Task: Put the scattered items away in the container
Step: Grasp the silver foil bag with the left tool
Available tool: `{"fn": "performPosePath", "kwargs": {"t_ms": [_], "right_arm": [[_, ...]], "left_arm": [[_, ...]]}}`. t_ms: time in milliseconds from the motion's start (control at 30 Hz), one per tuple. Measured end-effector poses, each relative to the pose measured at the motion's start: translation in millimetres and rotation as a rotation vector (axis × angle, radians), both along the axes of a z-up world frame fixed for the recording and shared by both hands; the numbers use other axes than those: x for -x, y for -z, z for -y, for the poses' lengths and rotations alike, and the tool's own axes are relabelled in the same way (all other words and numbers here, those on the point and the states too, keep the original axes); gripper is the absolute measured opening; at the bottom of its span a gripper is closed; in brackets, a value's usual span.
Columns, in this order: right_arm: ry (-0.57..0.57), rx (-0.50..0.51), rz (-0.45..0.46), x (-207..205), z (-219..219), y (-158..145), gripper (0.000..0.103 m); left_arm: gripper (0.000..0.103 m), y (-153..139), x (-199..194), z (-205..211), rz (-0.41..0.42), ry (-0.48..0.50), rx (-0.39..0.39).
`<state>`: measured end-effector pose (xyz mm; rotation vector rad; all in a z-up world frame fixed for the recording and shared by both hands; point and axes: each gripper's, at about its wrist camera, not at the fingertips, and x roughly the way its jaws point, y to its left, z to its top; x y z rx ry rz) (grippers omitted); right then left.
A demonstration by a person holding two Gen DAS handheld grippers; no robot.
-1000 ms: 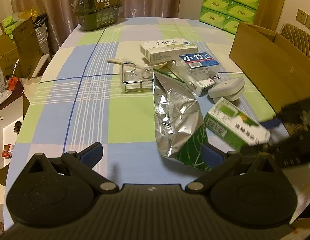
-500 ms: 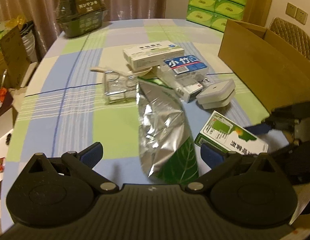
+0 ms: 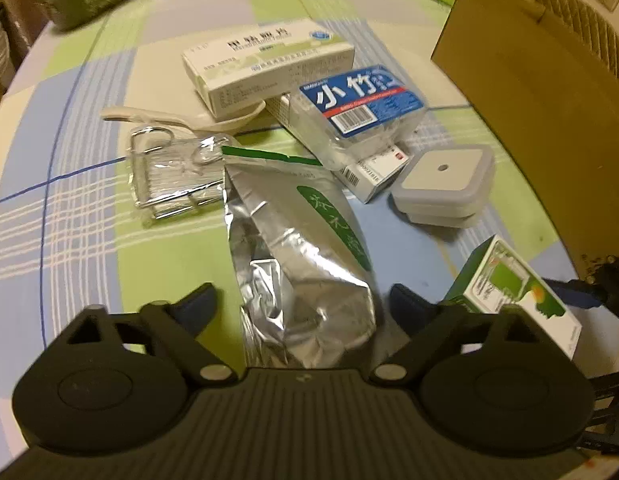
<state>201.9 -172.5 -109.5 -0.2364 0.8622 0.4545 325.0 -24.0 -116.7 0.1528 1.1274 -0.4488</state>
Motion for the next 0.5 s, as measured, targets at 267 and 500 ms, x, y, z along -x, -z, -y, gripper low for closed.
{"fn": "performPosePath", "kwargs": {"t_ms": [267,500], "right_arm": [[0.032,-0.023,-0.01,-4.6,5.6,0.2,0.053],[0.067,-0.037,-0.027,6.3,10.5,-3.7,0.053]], "left_arm": [[0.061,-0.5,0.7,7.6,-0.013,0.046,-0.019],[0.06,-7.3,49.4,-3.2,-0.047,0.072,-0.032]]}}
